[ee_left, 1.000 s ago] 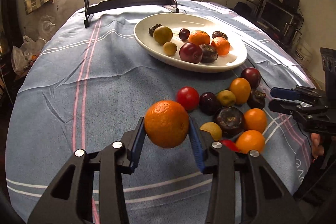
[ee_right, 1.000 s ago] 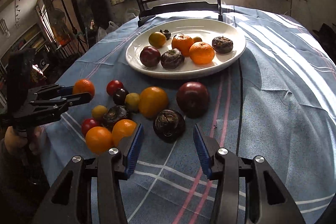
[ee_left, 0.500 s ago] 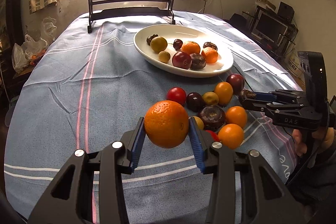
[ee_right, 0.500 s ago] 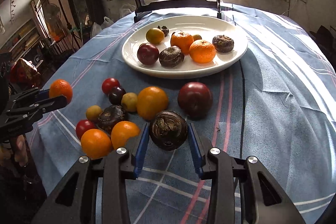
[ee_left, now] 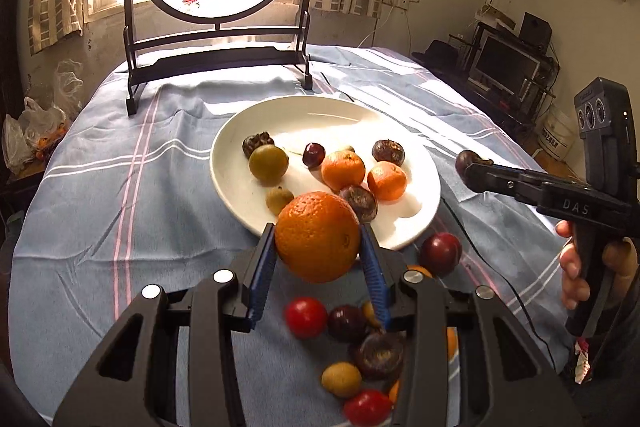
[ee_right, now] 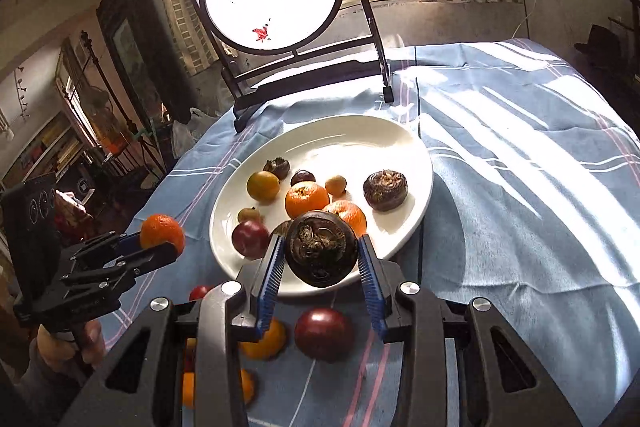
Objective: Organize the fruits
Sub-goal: 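Lower the orange and persimmon onto the white plate and open both tools, then grasp a red tomato with the left tool while the right tool grasps an orange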
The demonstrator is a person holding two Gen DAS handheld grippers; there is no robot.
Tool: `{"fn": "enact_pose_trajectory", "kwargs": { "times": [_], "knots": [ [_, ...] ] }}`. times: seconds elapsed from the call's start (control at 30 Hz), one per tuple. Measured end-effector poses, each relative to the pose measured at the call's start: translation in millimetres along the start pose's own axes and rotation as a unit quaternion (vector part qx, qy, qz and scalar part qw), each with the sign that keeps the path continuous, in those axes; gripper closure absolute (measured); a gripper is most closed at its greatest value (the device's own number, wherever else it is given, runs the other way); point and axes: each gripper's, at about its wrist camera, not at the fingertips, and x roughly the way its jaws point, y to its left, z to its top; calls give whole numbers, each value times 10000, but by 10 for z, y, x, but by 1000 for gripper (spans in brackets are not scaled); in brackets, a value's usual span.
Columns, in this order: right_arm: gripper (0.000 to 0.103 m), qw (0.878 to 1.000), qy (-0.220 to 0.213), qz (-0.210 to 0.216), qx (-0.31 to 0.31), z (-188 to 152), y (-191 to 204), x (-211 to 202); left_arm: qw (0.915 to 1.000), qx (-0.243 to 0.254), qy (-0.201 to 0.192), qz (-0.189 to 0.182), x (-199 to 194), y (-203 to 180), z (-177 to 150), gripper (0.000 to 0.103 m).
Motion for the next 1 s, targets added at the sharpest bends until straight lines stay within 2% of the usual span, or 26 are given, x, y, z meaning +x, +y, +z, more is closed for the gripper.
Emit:
{"fn": "enact_pose_trajectory", "kwargs": {
  "times": [0.13, 0.2, 0.23, 0.27, 0.3, 0.37, 0.57, 0.63, 0.67, 0.73, 0.87, 0.97, 1.0],
  "knots": [
    [65, 9999, 86, 2, 106, 340, -34, 405, 9996, -83, 262, -54, 377, 40, 336, 62],
    [62, 9995, 53, 237, 192, 439, -61, 530, 9992, -140, 372, -8, 549, 76, 435, 59],
    [46, 9991, 28, 310, 290, 456, -86, 550, 9989, -238, 403, 7, 600, 118, 457, 49],
    [38, 9986, -38, 319, 424, 443, -108, 528, 9985, -368, 408, -6, 617, 161, 463, 45],
    [34, 9980, -108, 357, 514, 408, -117, 483, 9980, -510, 366, -61, 589, 200, 450, 40],
    [34, 9984, -36, 366, 420, 283, -91, 392, 9978, -593, 248, -133, 472, 227, 382, 36],
    [34, 9996, 99, -138, -246, -414, 32, -68, 9998, -30, 178, -12, -27, -13, -133, 35],
    [34, 9985, 73, -289, -462, -667, 75, -227, 9995, 232, 180, 71, -197, -146, -359, 32],
    [34, 9982, 75, -311, -517, -779, 88, -285, 9991, 348, 186, 135, -266, -208, -473, 31],
    [34, 9984, 142, -79, -534, -968, 94, -355, 9985, 475, 250, 136, -375, -311, -694, 28],
    [34, 9977, -156, 19, -652, -1067, 122, -505, 9978, 566, 311, 161, -515, -463, -1058, 28],
    [34, 9980, -103, -100, -618, -1080, 122, -471, 9981, 495, 268, 250, -559, -490, -1226, 29],
    [34, 9977, -141, -107, -661, -1084, 136, -478, 9981, 462, 290, 286, -555, -484, -1265, 33]
  ]
}}
